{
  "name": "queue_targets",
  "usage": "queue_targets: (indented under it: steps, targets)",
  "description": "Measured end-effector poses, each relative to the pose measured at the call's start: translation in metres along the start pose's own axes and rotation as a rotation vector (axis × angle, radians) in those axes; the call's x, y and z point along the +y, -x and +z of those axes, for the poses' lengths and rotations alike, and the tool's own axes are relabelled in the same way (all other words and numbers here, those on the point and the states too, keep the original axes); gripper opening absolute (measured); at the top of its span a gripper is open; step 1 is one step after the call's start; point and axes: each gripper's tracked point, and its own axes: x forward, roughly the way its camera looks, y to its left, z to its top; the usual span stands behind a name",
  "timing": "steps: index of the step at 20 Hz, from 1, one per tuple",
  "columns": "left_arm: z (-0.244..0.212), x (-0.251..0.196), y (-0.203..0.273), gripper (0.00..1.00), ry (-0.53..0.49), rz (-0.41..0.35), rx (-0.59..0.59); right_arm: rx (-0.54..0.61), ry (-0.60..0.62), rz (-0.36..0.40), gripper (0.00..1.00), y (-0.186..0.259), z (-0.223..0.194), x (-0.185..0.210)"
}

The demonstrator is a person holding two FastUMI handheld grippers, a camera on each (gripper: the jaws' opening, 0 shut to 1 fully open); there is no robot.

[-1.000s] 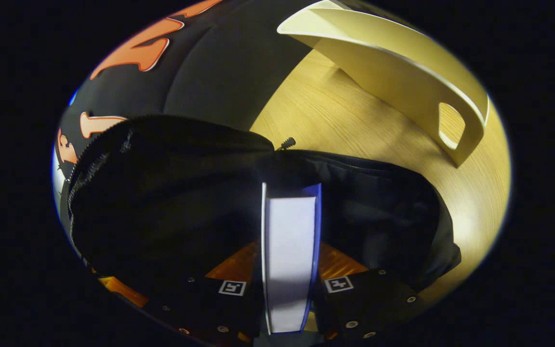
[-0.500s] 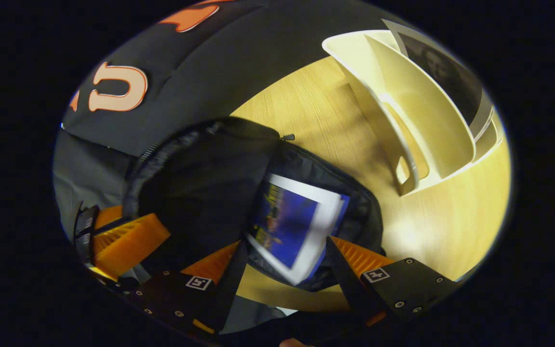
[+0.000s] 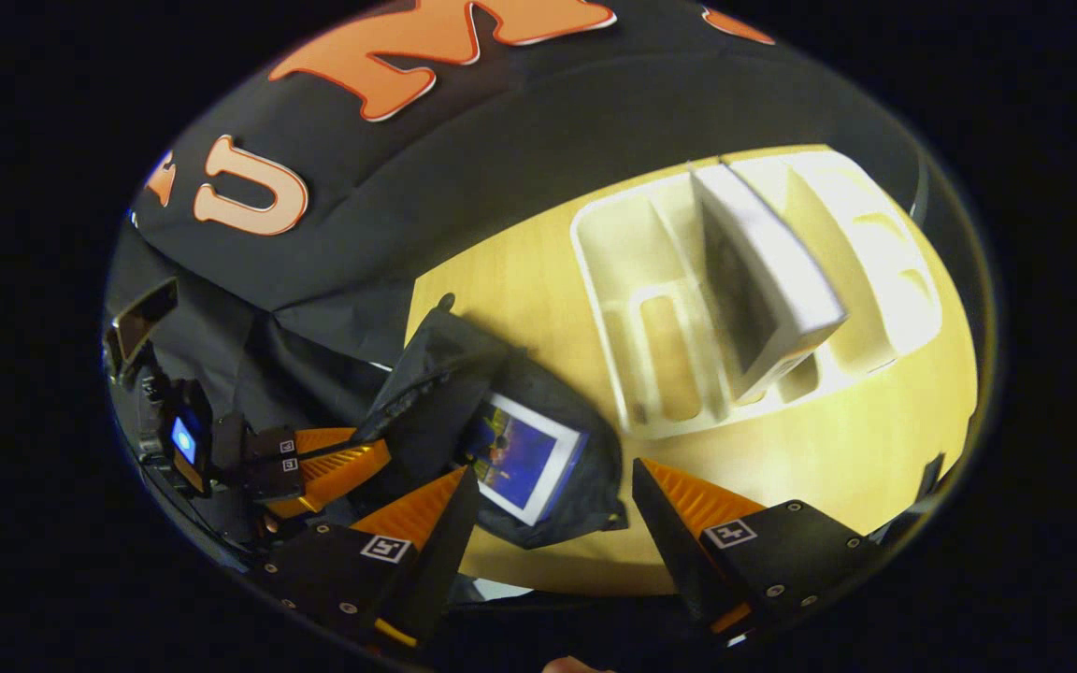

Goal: Open the schoolbag, grab two books from the bookshelf and put them into the schoolbag.

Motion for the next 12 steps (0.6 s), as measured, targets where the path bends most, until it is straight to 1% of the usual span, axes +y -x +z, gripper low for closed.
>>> queue_targets:
  steps: [3,5,7,8,9,12]
  targets:
    - [-0.001,-0.001,-0.003,0.01,0.016,0.007,0.009,-0.01,0.055,-0.047,0.97,0.031,0.029,-0.023]
    - [-0.002,0.0,-0.005,0.01,0.028,0.015,0.015,-0.004,0.068,-0.058,0.98,0.047,0.049,-0.033]
    - [-0.002,0.001,-0.007,0.01,0.043,0.026,0.02,-0.015,0.112,-0.111,0.98,0.058,0.074,-0.055]
    - [-0.003,0.002,-0.007,0.01,0.052,0.035,0.023,-0.016,0.127,-0.131,0.98,0.061,0.086,-0.063]
    - [-0.003,0.003,-0.009,0.01,0.063,0.04,0.027,-0.009,0.139,-0.136,0.98,0.061,0.095,-0.066]
    - [-0.004,0.001,-0.013,0.02,0.09,0.054,0.036,0.039,0.158,-0.129,0.97,0.051,0.113,-0.072]
